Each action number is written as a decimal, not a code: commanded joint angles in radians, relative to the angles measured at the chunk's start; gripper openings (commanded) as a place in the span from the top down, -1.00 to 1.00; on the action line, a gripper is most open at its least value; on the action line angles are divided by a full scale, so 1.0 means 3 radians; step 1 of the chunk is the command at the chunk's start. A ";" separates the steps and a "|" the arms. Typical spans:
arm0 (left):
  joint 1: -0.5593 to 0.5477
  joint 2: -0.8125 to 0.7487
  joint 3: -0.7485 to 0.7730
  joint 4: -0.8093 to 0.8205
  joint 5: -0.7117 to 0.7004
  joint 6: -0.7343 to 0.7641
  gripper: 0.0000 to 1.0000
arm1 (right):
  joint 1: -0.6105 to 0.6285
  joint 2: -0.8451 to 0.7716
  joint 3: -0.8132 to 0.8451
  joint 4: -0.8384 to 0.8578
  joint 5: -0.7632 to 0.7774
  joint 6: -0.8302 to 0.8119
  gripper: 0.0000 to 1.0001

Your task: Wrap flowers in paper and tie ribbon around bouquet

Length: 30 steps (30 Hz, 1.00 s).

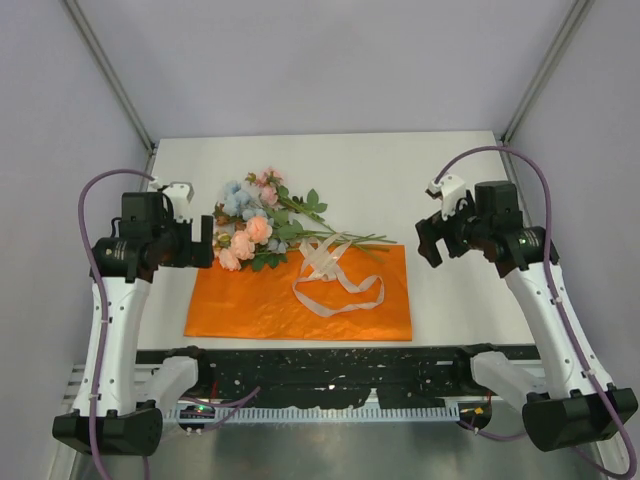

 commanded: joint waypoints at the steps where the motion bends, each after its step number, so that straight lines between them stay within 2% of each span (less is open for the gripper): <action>1: 0.0117 -0.0026 0.0104 -0.0022 -0.0197 -0.0225 -0.99 | 0.0308 0.0190 -0.0023 0.0261 0.0077 0.0189 -0.91; 3: 0.0159 -0.0036 0.0140 -0.0053 -0.0319 -0.0342 -0.99 | 0.0476 0.0313 -0.0033 0.0378 0.0143 0.0240 -0.91; 7: 0.0322 -0.0168 0.0135 -0.0104 -0.0075 -0.0379 -0.99 | 0.0865 0.0584 -0.0018 0.0598 0.0246 0.0399 -0.91; 10: 0.0389 -0.0215 0.0104 -0.0180 -0.0075 -0.0379 -0.99 | 0.1212 0.0768 -0.0079 0.0777 0.0302 0.0608 -0.91; 16: 0.0389 -0.0348 0.0068 -0.0323 -0.0218 -0.0195 -0.99 | 0.1734 0.1365 -0.0207 0.1369 0.0542 0.0976 -0.91; 23: 0.0389 -0.0445 0.0063 -0.0467 -0.0565 -0.0087 -0.99 | 0.2240 0.2067 0.0058 0.1794 0.0854 0.1319 -0.91; 30: 0.0384 -0.0470 0.0033 -0.0508 -0.0642 -0.0072 -0.99 | 0.2553 0.2747 0.0416 0.1948 0.1217 0.1569 -0.91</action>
